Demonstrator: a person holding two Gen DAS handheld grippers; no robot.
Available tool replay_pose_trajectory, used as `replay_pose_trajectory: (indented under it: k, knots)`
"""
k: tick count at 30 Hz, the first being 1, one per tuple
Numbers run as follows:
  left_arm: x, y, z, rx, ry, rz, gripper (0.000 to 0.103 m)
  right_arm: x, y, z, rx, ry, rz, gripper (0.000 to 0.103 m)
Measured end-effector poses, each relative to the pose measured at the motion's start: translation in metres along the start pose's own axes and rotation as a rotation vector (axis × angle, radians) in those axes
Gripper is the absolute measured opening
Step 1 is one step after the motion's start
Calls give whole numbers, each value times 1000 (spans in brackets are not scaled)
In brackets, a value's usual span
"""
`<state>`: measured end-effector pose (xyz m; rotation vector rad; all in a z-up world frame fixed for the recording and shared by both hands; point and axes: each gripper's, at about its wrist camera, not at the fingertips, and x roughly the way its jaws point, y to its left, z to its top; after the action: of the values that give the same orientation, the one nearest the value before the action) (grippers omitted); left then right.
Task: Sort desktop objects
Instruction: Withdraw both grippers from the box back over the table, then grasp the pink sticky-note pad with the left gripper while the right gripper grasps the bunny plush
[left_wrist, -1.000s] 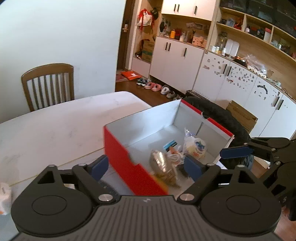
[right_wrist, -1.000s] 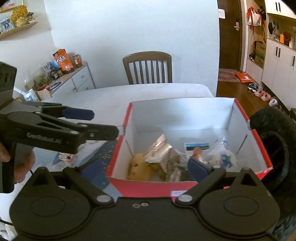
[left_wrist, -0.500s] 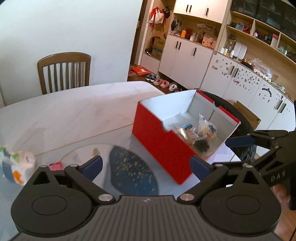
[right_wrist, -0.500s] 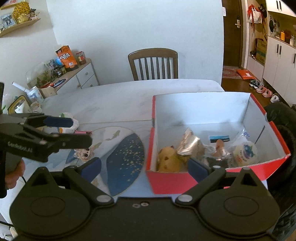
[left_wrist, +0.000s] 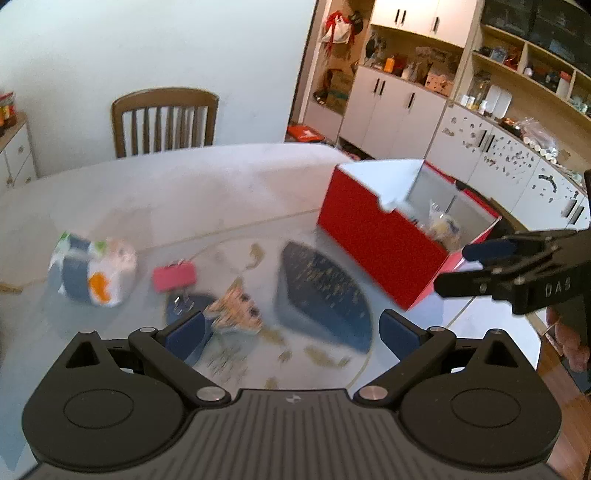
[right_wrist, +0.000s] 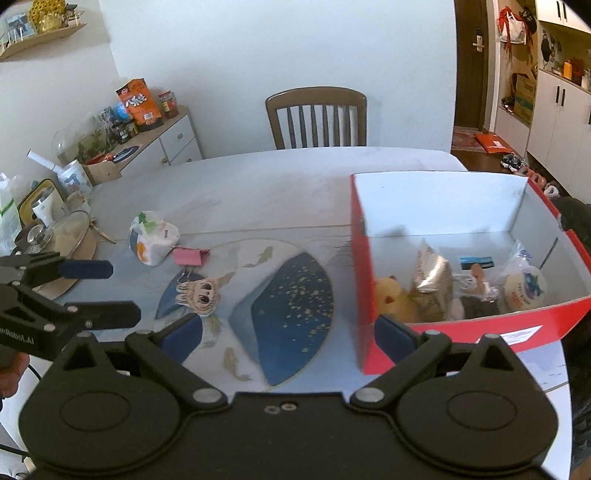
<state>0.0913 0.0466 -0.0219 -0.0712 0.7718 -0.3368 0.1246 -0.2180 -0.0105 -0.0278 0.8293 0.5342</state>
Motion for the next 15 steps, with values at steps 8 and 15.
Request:
replay_pose_trajectory:
  k: [8,15]
  knots:
    - [1,30,-29,4,30,38,101,19,25,0,-19,24,-4,99]
    - [10,39,-45,60,58,48,101,45,45,5,-43,44,-5,99]
